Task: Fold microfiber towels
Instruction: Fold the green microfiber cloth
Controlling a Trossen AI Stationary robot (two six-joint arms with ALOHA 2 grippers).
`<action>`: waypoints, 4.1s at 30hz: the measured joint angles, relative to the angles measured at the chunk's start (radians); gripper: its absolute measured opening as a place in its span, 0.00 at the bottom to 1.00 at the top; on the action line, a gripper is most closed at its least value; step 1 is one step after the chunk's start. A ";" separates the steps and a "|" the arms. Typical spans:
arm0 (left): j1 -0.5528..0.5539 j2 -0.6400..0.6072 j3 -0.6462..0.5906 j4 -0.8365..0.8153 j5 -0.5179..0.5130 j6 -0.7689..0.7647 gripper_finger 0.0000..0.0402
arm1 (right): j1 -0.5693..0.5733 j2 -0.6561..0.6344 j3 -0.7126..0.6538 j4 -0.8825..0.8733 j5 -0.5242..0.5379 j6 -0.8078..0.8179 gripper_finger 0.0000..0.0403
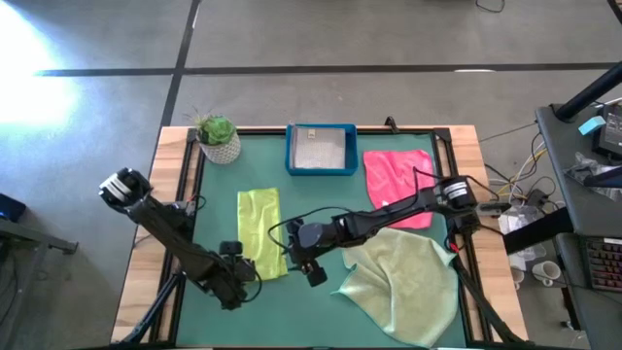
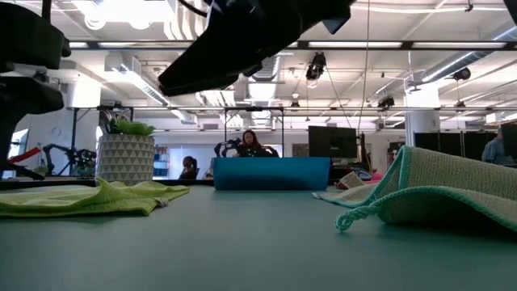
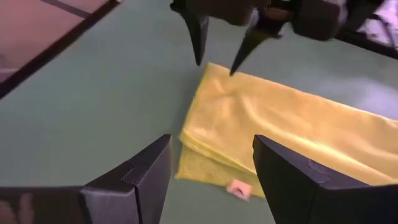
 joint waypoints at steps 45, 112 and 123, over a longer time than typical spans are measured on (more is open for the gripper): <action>0.100 0.099 0.042 0.101 -0.093 0.144 0.03 | -0.011 0.160 0.000 0.129 -0.089 0.063 0.53; 0.175 -0.066 0.240 -0.216 -0.036 -0.054 0.00 | 0.019 0.159 0.417 -0.626 0.243 0.307 0.02; 0.314 -0.066 0.213 -0.339 -0.040 -0.059 0.00 | -0.082 0.166 0.400 -0.573 0.245 0.297 0.02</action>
